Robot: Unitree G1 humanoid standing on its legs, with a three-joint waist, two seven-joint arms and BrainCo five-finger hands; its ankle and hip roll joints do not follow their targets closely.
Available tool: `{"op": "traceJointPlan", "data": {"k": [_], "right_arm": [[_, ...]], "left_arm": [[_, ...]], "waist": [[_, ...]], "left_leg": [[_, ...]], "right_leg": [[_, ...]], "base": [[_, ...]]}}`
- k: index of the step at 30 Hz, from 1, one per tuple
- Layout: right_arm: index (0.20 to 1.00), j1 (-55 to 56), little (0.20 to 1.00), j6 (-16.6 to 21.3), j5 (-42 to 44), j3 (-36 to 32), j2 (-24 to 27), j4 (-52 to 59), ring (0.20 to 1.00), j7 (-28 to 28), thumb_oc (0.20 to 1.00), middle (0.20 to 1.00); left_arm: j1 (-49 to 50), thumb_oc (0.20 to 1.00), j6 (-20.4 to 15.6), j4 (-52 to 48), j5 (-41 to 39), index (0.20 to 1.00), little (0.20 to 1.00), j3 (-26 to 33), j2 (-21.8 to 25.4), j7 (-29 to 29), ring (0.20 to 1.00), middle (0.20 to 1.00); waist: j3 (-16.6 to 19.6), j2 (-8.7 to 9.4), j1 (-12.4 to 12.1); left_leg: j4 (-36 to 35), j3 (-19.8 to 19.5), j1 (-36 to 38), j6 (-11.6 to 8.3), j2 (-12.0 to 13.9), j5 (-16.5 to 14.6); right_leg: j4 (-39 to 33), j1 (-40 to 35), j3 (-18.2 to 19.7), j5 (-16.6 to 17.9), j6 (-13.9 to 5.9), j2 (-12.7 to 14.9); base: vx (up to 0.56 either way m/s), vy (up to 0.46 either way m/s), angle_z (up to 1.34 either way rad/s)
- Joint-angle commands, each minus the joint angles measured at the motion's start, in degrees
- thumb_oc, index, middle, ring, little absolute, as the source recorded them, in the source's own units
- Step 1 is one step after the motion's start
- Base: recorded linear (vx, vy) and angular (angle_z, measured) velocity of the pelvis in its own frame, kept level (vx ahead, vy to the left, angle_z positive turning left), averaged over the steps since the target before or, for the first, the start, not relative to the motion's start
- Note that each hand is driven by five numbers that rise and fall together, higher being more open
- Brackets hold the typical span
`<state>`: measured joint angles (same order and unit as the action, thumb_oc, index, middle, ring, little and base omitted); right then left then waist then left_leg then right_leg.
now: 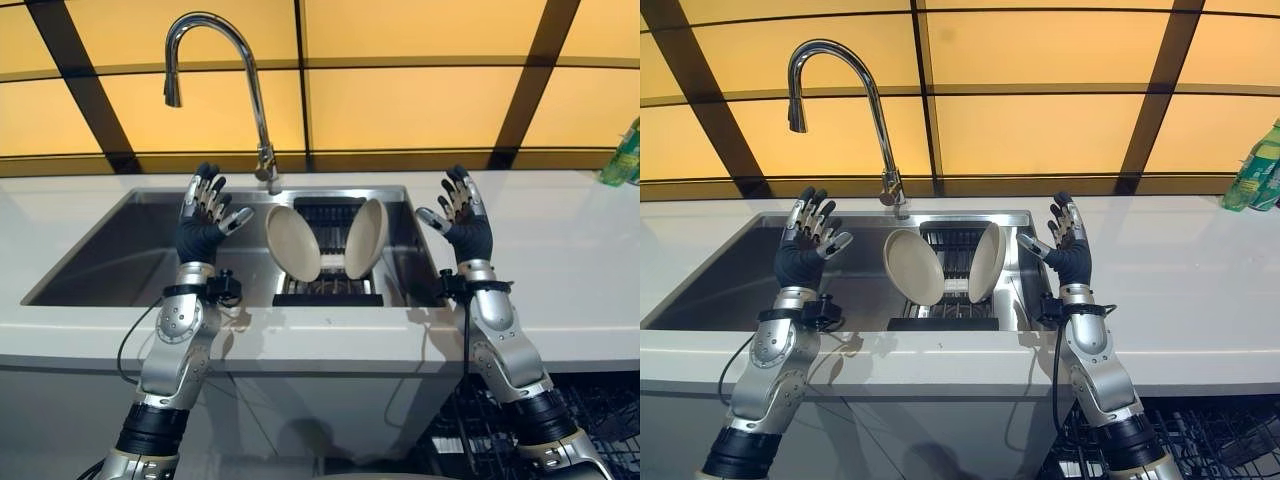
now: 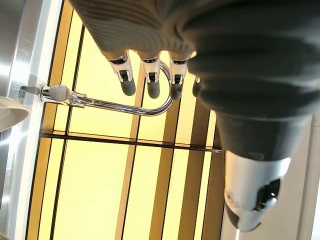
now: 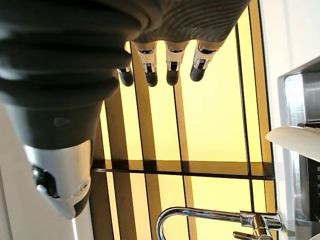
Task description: Pick up plates and place into dishwasher.
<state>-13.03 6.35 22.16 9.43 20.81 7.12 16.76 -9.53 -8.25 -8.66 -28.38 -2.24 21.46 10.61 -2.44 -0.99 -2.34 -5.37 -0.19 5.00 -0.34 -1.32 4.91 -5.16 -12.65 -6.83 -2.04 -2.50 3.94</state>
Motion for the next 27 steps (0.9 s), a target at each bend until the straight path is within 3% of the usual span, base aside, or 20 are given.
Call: {"op": "traceJointPlan", "data": {"k": [1,6,17,22,27], "right_arm": [[1.0,-1.0,1.0,2.6,1.0,-2.7,-0.3,2.8,1.0,-0.7,1.0,1.0],[1.0,-0.8,1.0,2.1,1.2,-2.8,0.0,3.3,1.0,-1.5,1.0,1.0],[1.0,-0.1,1.0,0.9,2.5,-3.7,1.3,3.7,1.0,-4.1,1.0,1.0],[1.0,-0.2,1.0,1.2,3.7,-4.3,3.6,4.3,1.0,-4.0,1.0,1.0],[1.0,-1.6,1.0,2.7,2.7,-3.0,3.8,2.7,1.0,-2.4,1.0,1.0]], "left_arm": [[-1.9,1.0,-3.2,1.2,-0.4,1.0,1.0,1.6,1.9,-0.7,1.0,1.0],[-2.0,1.0,-3.4,0.4,-0.5,1.0,1.0,1.6,2.5,-2.3,1.0,1.0],[-0.6,1.0,-4.1,-0.1,1.1,1.0,1.0,3.5,2.9,-0.2,1.0,1.0],[-0.5,1.0,-5.7,0.4,1.7,1.0,1.0,4.7,3.1,0.1,1.0,1.0],[-2.3,1.0,-5.9,2.0,6.7,1.0,1.0,3.7,4.0,1.3,1.0,1.0]], "waist": [[2.1,0.82,-0.5],[2.1,0.96,-0.4],[1.7,1.73,-0.3],[-0.5,3.16,-1.5],[-0.9,1.73,-0.5]], "left_leg": [[0.4,0.7,3.3,-2.3,4.0,-6.6],[0.4,2.0,3.2,-2.54,4.6,-6.4],[1.0,2.1,3.6,-3.43,6.1,-5.7],[12.5,-2.6,-2.1,-3.53,3.2,-8.4],[6.8,-2.2,-0.1,-3.04,3.8,-6.5]], "right_leg": [[0.2,4.5,0.2,2.6,-2.61,2.4],[0.3,4.6,-0.4,2.6,-2.69,2.6],[1.1,4.7,0.5,1.7,-1.47,0.8],[5.3,6.2,1.7,1.0,-0.36,1.0],[6.8,7.2,2.2,0.6,-0.81,1.9]], "base": [[0.0,0.0,0.0],[0.0,0.0,0.0],[-0.01,-0.067,0.0],[-0.01,-0.016,0.0],[0.0,0.201,-0.09]]}}
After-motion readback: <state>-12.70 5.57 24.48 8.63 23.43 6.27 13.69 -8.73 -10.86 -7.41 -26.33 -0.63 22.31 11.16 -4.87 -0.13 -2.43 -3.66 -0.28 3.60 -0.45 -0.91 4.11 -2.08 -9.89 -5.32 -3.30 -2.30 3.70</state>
